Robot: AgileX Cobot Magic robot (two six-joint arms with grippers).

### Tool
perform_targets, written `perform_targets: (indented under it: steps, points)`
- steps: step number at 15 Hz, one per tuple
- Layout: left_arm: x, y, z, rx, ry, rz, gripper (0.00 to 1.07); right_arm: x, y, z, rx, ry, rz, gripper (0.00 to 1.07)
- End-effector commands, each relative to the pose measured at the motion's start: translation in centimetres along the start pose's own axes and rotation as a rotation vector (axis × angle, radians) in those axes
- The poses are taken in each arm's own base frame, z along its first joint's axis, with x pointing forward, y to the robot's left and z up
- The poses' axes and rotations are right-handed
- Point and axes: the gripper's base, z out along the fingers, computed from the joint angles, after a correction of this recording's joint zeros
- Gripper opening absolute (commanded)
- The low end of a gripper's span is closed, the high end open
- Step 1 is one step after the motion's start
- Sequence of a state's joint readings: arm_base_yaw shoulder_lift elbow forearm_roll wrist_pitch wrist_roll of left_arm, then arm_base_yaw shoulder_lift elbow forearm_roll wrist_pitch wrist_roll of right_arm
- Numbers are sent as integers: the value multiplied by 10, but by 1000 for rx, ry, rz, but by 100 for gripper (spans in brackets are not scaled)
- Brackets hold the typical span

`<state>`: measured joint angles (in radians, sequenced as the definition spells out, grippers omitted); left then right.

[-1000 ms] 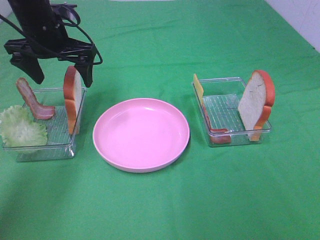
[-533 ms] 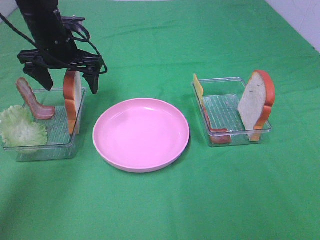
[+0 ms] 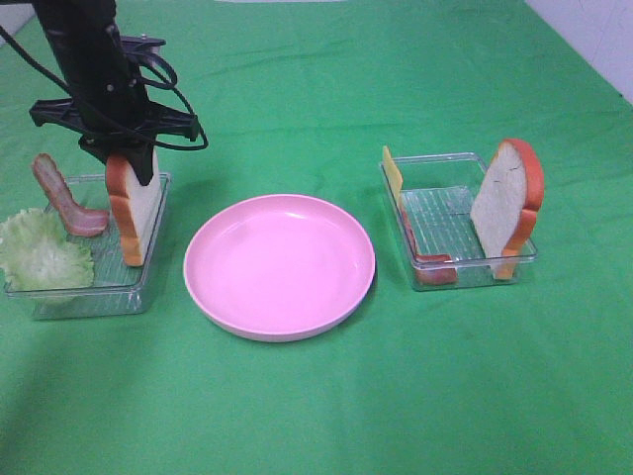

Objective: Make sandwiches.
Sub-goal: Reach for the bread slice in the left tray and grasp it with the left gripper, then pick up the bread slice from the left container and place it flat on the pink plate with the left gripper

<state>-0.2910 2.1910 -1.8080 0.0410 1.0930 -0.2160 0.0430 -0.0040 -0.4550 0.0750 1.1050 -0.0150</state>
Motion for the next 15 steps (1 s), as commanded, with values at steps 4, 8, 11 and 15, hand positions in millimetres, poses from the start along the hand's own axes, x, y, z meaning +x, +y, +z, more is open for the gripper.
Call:
perform_targets:
  steps: [4,8,11,15]
  points:
    - [0,-2,0,-4,-5,-33,13,3,0,-2,3,-32,-11,87]
    - [3,0,-2,-26,23,-55,0,3,0,-2,3,-32,-11,87]
    - [4,1,-19,-24,11,-57,0,3,0,-2,3,-32,-11,87]
    - [9,4,-85,9,-85,-70,0,3,0,-2,3,-32,-11,87]
